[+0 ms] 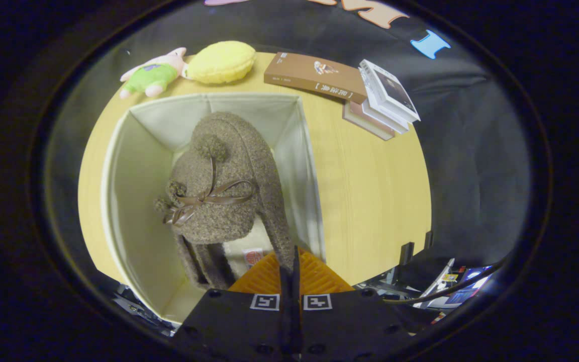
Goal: Open the storage box then place both shoes into the box .Put the left shoe in first, then the right shoe, with the right side of both shoes facing outward in a uniform manner.
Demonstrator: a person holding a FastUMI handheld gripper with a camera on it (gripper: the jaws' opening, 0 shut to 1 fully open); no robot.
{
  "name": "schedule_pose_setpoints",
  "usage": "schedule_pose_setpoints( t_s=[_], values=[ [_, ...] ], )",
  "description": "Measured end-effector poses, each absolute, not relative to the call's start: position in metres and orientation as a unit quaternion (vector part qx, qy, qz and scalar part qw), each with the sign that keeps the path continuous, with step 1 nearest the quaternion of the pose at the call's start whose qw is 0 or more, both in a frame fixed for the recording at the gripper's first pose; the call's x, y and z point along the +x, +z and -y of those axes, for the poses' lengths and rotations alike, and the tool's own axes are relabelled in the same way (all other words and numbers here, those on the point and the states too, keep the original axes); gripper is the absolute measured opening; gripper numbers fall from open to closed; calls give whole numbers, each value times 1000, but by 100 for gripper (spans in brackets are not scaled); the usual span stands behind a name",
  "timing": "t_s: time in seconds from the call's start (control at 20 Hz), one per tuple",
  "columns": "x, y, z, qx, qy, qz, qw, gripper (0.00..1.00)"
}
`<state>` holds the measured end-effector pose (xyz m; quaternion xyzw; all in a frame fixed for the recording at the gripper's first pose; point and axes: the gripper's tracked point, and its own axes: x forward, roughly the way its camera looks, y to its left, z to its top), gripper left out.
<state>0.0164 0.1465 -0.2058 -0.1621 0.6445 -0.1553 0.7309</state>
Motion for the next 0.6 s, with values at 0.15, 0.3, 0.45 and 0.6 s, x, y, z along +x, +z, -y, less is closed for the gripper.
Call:
schedule_pose_setpoints(
  t_s=[0.15, 0.3, 0.45, 0.6],
  values=[
    [18, -220, -146, -156, -149, -651, 728, 5],
    [22, -219, -148, -148, -141, -648, 734, 19],
    [20, -215, -166, -109, -120, -649, 744, 48],
    [14, -203, -178, -100, -96, -646, 750, 87]
  ],
)
